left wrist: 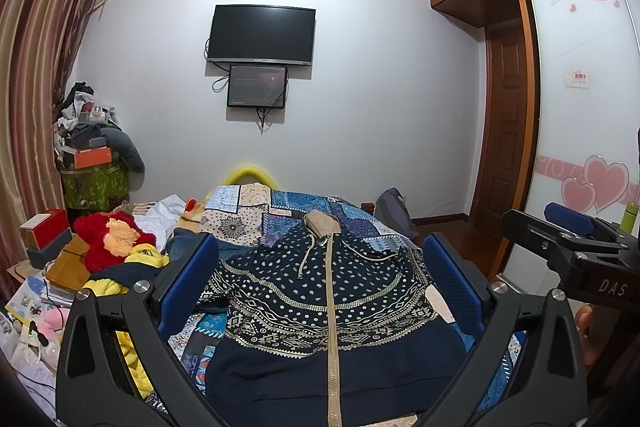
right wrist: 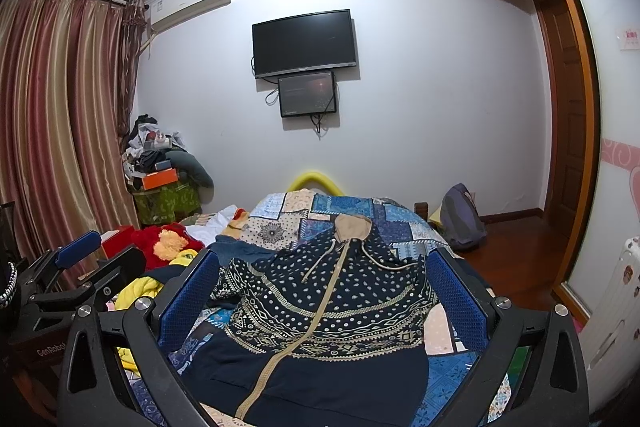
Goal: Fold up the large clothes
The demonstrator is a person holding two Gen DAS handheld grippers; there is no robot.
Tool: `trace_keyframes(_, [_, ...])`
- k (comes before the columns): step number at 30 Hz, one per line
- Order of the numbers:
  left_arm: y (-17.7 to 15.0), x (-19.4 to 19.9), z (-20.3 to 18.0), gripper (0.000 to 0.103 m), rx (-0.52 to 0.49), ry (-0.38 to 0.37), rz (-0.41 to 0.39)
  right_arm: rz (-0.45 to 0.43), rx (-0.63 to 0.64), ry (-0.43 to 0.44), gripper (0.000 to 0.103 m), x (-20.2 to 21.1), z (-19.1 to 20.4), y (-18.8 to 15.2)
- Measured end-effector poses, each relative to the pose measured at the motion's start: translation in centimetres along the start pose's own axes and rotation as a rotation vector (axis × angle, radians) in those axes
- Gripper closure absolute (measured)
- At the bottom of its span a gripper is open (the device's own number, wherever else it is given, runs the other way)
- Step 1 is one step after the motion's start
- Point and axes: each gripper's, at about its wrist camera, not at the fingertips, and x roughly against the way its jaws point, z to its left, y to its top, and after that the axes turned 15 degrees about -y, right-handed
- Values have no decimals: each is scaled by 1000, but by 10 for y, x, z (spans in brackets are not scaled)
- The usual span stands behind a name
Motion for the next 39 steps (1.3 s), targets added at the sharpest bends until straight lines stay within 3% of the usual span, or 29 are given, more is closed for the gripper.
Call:
trace_keyframes(12, [1,-6,4,0,-14,-9,1,7,4,10,0,-4,1,8])
trace_keyframes(20, [9,-29,32,0,-2,13,-1,21,1,15,0,-48,19,7])
trace_keyframes(30, [2,-101,128,0,53,130,83,82,31,-29,0,-154,40,10])
trace_keyframes(35, [-22,-137,204,0,93,258,126,91,109,-63,0,-221,58,3])
trace_keyframes(39, [-47,-153,261,0,118,301,212,105,211,-73,0,-271,77,-10])
